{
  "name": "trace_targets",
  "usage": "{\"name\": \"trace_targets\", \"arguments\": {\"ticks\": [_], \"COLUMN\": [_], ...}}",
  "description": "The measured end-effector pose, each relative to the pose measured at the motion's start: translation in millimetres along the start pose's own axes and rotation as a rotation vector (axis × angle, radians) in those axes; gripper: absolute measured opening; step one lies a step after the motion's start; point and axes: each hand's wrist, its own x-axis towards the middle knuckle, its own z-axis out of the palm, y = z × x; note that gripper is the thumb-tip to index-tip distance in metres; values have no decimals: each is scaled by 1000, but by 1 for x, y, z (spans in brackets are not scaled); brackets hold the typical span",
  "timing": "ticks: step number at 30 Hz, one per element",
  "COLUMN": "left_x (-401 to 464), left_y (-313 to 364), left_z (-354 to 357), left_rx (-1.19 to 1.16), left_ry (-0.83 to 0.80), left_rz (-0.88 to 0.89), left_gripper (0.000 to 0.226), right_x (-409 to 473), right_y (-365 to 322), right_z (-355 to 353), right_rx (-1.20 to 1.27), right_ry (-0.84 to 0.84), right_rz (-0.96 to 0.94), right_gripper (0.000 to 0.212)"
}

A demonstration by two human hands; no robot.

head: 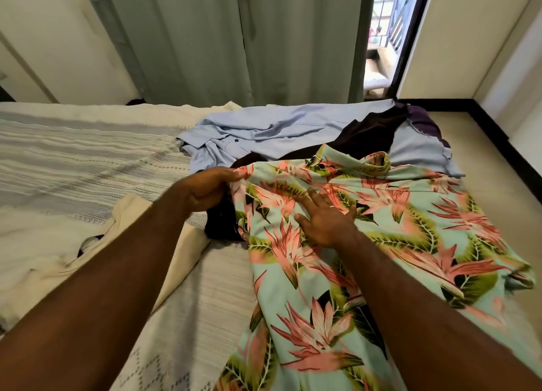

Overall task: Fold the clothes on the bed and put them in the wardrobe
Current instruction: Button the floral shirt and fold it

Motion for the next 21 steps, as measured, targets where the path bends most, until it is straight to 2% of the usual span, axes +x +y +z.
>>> {"name": "trace_targets", "arguments": {"ticks": [4,7,9,12,13,15,17,18,19,21], "left_x": [-5,-3,-1,-4,-5,-11,-5,-1,4,19], "left_y": [-3,3,8,8,6,2,0,-1,-3,-7], "left_z": [2,5,-2,-21,-21,-15,8,22,37,85], "left_rx": [12,165,487,1167,1324,1439,1443,1454,1446,1403], "left_ry": [-45,202,399,651,721,845,863,832,776,595], "left_rz": [54,68,54,22,21,81,224,311,411,600], "left_gripper": [72,41,23,42,46,43,38,36,35,36], "right_x": [2,4,4,5,5,8,-5,-13,-21,-47], "right_y": [0,1,2,4,6,10,20,24,32,65], "right_z": [1,1,2,5,6,9,-1,-8,-15,-29], "right_rx": [-12,-12,-3,11,40,193,589,750,814,735], "right_ry": [-18,-32,-31,-14,-11,36,196,347,526,872], "right_rz": [11,7,11,-1,-12,-50,-78,-70,-22,157], "right_gripper": [60,61,60,59,59,59,52,43,32,18]}}
